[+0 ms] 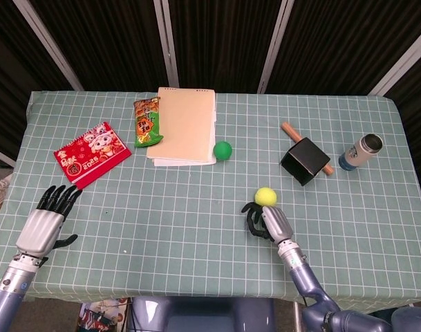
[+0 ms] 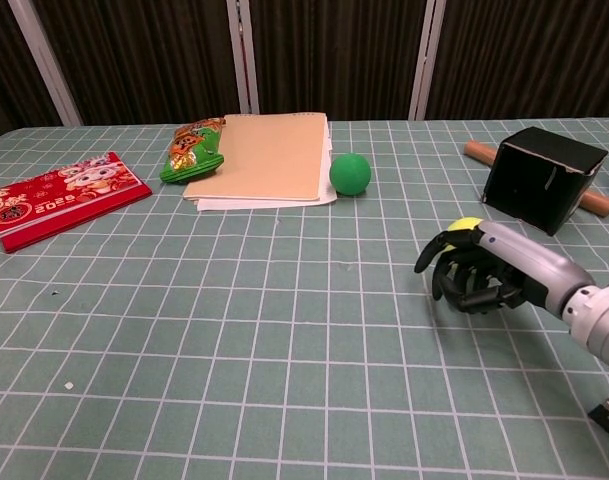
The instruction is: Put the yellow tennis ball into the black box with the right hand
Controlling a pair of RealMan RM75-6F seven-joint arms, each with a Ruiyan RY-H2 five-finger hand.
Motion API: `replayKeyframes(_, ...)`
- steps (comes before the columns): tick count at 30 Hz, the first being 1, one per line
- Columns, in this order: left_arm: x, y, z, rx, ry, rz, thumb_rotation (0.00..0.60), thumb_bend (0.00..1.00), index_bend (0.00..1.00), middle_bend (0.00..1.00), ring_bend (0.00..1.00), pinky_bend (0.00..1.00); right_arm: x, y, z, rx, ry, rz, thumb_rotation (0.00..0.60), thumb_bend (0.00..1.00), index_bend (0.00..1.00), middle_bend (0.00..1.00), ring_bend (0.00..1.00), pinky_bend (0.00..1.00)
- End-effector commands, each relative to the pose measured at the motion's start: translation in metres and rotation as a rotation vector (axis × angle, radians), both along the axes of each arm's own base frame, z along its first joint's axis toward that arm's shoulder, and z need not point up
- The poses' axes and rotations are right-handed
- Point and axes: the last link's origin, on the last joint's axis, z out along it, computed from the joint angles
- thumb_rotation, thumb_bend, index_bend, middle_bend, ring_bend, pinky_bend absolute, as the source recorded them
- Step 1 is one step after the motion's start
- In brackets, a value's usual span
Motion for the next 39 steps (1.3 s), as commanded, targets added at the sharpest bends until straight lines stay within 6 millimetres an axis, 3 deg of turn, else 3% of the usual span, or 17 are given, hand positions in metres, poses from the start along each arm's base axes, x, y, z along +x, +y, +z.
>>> replayKeyframes(1, 0.000, 0.000, 0.000, 0.000, 0.001, 0.000, 0.600, 0.09, 0.00, 0.04, 0.00, 0.00, -0.003, -0.003, 0.003, -0.012, 0.016, 0.004, 0.600, 0.62, 0.39, 0.55, 0.57, 0.65)
replayKeyframes(12, 0.001, -0.001, -0.002, -0.003, 0.004, 0.002, 0.600, 0.09, 0.00, 0.04, 0.00, 0.00, -0.012, -0.011, 0.012, -0.029, -0.005, -0.035, 0.600, 0.62, 0.33, 0.54, 0.57, 0.65)
replayKeyframes(30, -0.001, 0.001, -0.003, -0.004, 0.006, 0.011, 0.600, 0.09, 0.00, 0.04, 0.00, 0.00, -0.015, -0.027, 0.011, -0.024, -0.007, -0.094, 0.600, 0.62, 0.30, 0.52, 0.57, 0.65)
replayKeyframes(39, -0.001, 0.002, -0.002, -0.005, 0.003, 0.010, 0.600, 0.09, 0.00, 0.04, 0.00, 0.00, -0.001, -0.013, 0.015, -0.019, -0.030, -0.072, 0.600, 0.63, 0.30, 0.52, 0.57, 0.65)
